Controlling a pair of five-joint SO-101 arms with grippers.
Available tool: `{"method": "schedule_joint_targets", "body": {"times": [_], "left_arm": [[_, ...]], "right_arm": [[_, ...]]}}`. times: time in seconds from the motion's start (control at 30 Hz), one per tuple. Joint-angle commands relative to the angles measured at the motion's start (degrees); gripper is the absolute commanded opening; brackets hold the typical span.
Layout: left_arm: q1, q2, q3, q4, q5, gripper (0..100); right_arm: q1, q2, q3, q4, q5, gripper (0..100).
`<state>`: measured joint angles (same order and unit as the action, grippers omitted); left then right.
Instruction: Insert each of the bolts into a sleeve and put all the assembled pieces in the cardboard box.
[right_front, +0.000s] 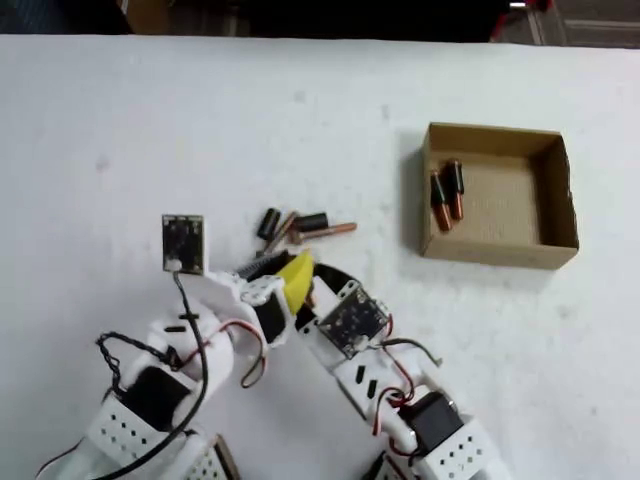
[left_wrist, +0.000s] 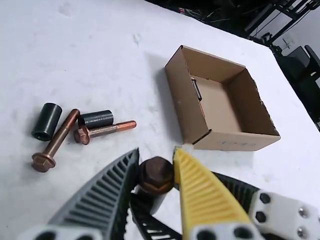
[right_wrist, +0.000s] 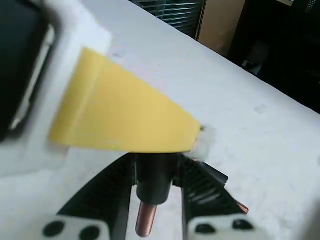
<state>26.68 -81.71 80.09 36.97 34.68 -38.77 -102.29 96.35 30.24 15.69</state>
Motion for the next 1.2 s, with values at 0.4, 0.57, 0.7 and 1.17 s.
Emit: {"method": "schedule_joint_targets", "body": {"times": [0.4,0.57,0.7,1.17], "left_arm": [[-0.6,0.3,0.3,-2.6,-10.5,3],[-0.6,0.3,0.3,-2.8,-10.6,3],[-0.6,0.3,0.3,-2.8,-10.6,3],[-0.6,0.3,1.4,-2.9,-10.4,26]], "right_arm": [[0.7,-0.8,0.5,-1.4,0.8,1.7],[0.7,-0.8,0.5,-1.4,0.8,1.7],[0.8,-0.8,0.5,-1.4,0.8,1.7],[0.8,-0.8,0.5,-1.3,0.8,1.7]]}}
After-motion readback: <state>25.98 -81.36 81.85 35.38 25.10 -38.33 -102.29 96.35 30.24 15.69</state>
